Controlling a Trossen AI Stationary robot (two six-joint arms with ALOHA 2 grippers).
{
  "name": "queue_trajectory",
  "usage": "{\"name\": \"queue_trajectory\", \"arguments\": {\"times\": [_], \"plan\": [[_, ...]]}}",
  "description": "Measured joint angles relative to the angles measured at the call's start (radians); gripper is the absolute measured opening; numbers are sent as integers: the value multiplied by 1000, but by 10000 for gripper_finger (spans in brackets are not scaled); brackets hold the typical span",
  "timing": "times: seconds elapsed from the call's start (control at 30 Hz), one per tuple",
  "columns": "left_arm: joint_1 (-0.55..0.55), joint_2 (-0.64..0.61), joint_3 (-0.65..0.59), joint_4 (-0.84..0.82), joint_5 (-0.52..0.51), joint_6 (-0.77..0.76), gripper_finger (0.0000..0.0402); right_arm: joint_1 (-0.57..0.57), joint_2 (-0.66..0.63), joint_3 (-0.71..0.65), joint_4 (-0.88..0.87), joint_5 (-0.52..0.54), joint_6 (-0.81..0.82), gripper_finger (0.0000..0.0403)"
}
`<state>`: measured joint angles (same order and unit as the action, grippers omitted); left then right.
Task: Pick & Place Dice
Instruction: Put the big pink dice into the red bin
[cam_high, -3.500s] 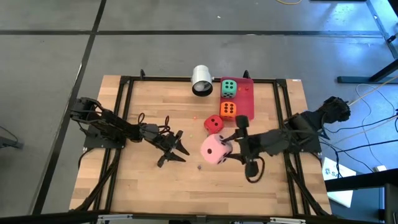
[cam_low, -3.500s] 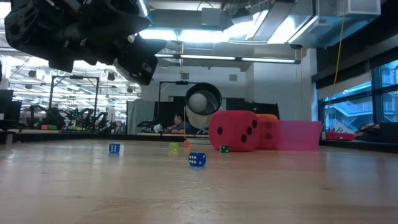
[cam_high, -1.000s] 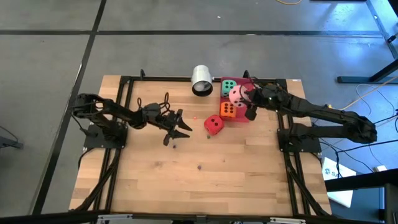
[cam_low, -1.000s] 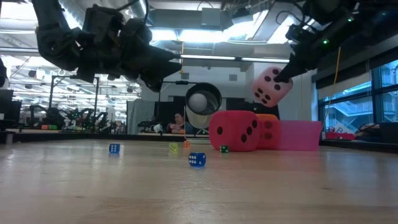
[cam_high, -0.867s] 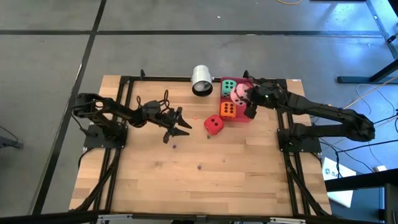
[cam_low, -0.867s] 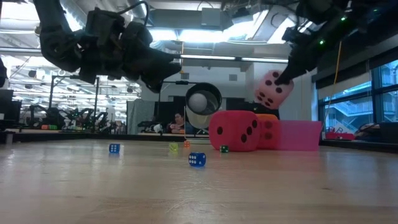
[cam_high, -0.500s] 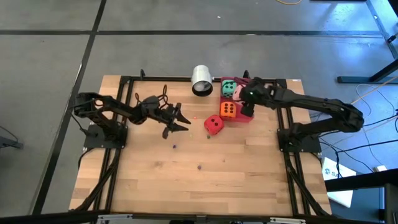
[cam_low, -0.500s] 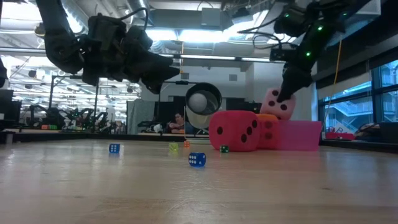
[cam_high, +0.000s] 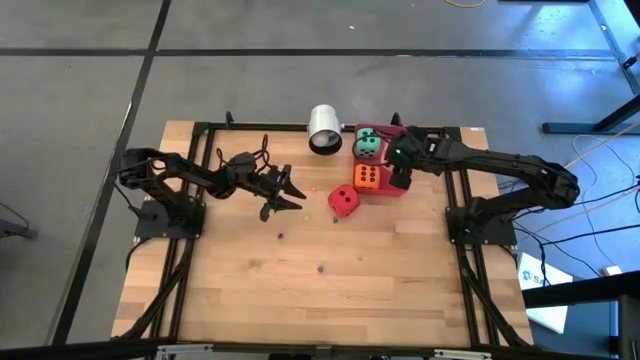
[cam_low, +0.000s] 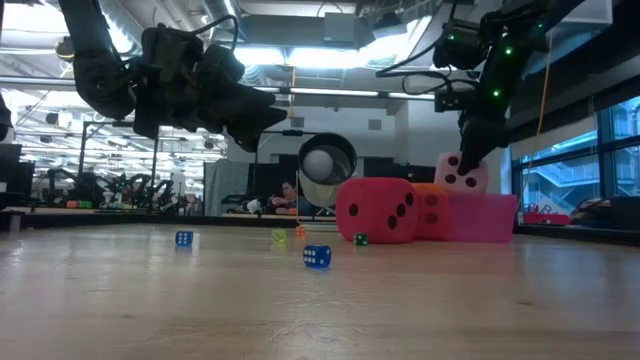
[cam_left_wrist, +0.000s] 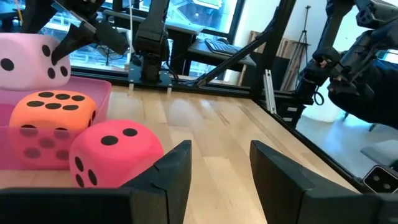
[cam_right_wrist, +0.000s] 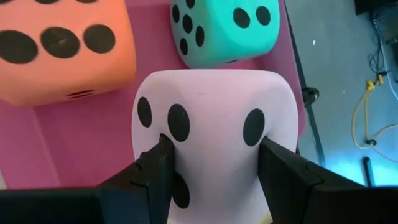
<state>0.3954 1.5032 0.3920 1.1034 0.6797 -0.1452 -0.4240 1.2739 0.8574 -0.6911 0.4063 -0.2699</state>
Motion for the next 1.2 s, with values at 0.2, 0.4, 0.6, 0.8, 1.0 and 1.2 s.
{"name": "queue_trajectory", "arguments": {"times": [0.2, 0.4, 0.6, 0.8, 1.0, 1.2], "plan": [[0, 0, 0, 0, -1, 0, 157, 18, 9, 0, -5, 6, -22, 191], [0, 0, 0, 0, -2, 1, 157, 27, 80, 1, -4, 19, -30, 192], [0, 0, 0, 0, -2, -5, 157, 27, 155, 1, 12, 50, -51, 192], [0, 0, 0, 0, -2, -8, 157, 27, 199, 1, 47, 49, -60, 192], [-1, 0, 0, -1, -2, -7, 157, 29, 207, 0, 66, 44, -83, 192], [0, 0, 0, -1, -2, -1, 157, 29, 207, 0, 86, 51, -106, 192]]}}
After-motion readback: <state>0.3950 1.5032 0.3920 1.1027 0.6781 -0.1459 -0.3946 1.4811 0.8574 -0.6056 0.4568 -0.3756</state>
